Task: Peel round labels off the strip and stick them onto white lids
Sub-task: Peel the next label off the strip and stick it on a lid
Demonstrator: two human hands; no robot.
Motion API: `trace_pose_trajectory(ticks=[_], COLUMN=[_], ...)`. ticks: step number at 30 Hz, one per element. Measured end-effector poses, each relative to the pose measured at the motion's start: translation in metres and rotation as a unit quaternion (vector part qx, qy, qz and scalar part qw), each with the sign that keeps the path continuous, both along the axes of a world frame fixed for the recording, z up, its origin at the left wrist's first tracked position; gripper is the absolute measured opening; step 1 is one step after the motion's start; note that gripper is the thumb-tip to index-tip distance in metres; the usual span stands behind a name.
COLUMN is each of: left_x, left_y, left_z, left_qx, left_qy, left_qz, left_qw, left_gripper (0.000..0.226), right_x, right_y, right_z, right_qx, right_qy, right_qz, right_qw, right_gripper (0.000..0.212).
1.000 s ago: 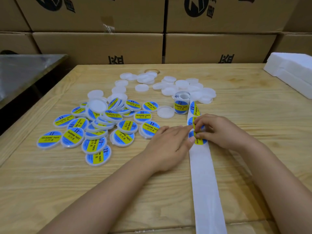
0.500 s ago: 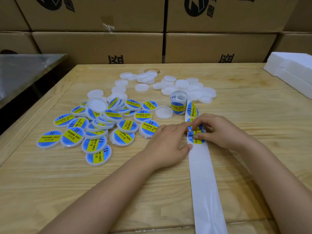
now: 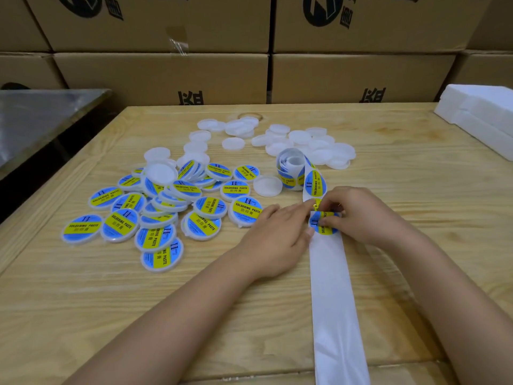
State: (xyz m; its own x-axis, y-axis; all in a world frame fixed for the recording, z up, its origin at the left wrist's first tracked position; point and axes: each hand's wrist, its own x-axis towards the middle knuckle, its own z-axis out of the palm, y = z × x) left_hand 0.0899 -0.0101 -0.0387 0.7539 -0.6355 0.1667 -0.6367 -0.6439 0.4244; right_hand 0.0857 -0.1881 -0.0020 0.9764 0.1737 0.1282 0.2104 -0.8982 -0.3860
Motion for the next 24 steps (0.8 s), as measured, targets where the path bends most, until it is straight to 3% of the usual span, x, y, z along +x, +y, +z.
trace_pose_trajectory(ticks=[5,13,18,21,24], left_x=[0.001,-0.001,0.0,0.001,0.003], left_y=[-0.001,0.0,0.001,0.001,0.001], left_z=[0.0,0.002,0.003,0.003,0.002], left_qx=[-0.007,0.009,0.023,0.038,0.052], left_qy=[-0.002,-0.017,-0.022,-0.013,-0.012], left_qz=[0.02,0.023,0.011,0.002,-0.007], left_qw=[1.0,1.0,0.999,0.999,0.999], left_gripper=[0.051,0.052,0.055,0.06,0.057], right_x=[-0.004,-0.011,-0.015,-0.016,-0.014], right_y=[0.003,0.0,-0.012,-0.022,-0.019], right_z=[0.005,0.019,0.027,0.032,0.034], right_qx=[0.037,0.07,0.119,0.202,0.366], right_qy=[0.009,0.064,0.161,0.189,0.123], right_qz=[-0.022,-0.023,0.009,0.024,0.027], right_qw=[0.999,0.995,0.98,0.961,0.922], right_gripper=[0.02,0.011,0.012,0.02,0.018])
